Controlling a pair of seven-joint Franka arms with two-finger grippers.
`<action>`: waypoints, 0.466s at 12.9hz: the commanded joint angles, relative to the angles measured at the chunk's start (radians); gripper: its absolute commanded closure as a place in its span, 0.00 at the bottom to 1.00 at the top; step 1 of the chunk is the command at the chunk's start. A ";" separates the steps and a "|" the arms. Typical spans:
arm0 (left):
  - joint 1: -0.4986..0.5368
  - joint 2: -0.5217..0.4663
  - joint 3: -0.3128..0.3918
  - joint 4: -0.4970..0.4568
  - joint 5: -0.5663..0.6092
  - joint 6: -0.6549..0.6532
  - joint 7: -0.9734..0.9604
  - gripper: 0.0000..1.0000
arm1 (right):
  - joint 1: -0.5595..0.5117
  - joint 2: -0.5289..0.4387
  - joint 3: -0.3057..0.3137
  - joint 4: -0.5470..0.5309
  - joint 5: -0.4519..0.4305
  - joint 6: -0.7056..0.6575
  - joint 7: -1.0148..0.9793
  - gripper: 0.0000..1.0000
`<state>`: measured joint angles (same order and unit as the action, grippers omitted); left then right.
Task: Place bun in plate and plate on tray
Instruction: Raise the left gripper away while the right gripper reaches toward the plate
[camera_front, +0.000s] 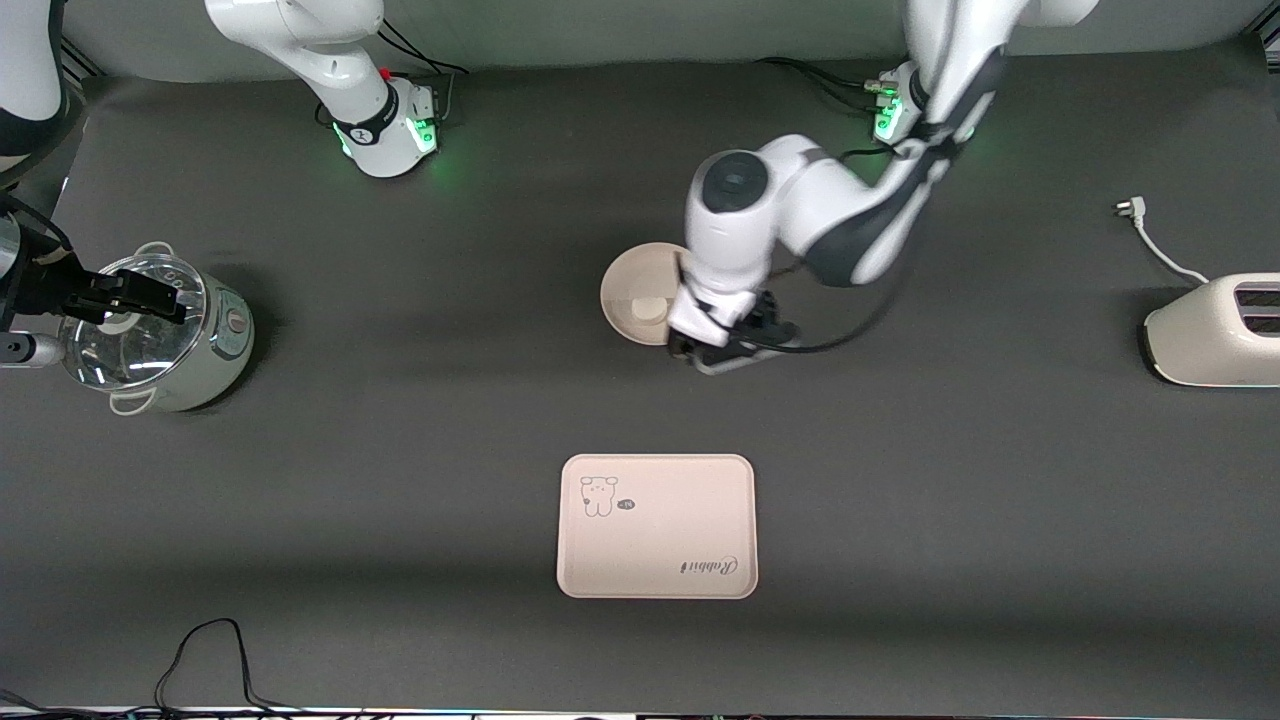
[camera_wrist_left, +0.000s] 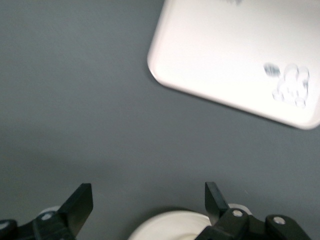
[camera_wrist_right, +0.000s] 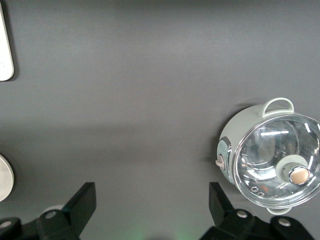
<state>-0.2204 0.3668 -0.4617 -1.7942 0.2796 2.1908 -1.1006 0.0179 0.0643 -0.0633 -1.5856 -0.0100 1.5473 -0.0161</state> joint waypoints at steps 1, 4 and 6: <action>0.201 -0.107 -0.011 -0.007 -0.115 -0.130 0.317 0.00 | 0.069 -0.024 -0.007 -0.022 -0.004 0.000 0.004 0.00; 0.396 -0.198 -0.008 0.039 -0.152 -0.317 0.589 0.00 | 0.167 -0.024 -0.007 -0.022 0.016 0.001 0.128 0.00; 0.499 -0.255 -0.003 0.073 -0.180 -0.408 0.723 0.00 | 0.281 -0.024 -0.006 -0.020 0.021 0.001 0.264 0.00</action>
<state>0.2046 0.1821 -0.4541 -1.7359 0.1361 1.8675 -0.4947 0.1995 0.0642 -0.0602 -1.5860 -0.0004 1.5473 0.1227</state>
